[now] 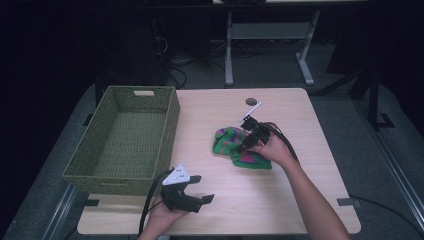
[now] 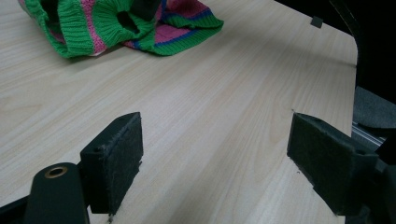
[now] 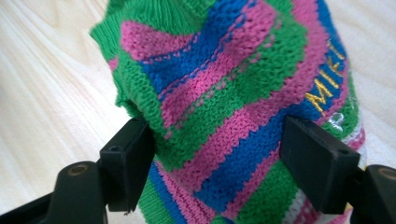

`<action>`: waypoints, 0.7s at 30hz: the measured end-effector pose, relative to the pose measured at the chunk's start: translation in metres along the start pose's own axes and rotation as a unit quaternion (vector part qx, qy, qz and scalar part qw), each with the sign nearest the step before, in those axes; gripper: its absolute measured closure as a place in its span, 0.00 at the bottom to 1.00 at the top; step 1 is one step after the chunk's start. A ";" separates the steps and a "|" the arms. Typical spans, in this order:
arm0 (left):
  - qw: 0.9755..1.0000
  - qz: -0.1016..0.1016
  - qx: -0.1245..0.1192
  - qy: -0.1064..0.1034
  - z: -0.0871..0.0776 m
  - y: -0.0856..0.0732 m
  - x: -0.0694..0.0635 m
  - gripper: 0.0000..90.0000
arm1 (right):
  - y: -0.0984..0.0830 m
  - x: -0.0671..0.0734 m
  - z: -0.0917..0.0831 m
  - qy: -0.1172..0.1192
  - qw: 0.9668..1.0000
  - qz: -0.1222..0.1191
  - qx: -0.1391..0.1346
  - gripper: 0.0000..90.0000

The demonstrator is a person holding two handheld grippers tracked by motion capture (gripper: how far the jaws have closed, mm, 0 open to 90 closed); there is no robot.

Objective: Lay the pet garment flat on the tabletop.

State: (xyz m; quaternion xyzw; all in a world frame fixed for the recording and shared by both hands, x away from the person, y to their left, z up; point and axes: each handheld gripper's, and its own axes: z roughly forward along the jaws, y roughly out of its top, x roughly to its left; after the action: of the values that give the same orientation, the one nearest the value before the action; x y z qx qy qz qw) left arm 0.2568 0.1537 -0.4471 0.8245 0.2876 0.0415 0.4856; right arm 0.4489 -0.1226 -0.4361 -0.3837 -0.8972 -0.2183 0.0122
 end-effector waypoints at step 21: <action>1.000 0.002 -0.002 0.002 -0.001 0.000 -0.001 0.20 | -0.001 0.019 0.011 -0.075 0.996 -0.041 0.032 0.40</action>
State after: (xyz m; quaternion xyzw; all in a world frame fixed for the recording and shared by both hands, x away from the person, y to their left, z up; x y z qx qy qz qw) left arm 0.2553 0.1535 -0.4467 0.8239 0.2872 0.0443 0.4866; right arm 0.4366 -0.1061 -0.4429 -0.3609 -0.9173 -0.1601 -0.0519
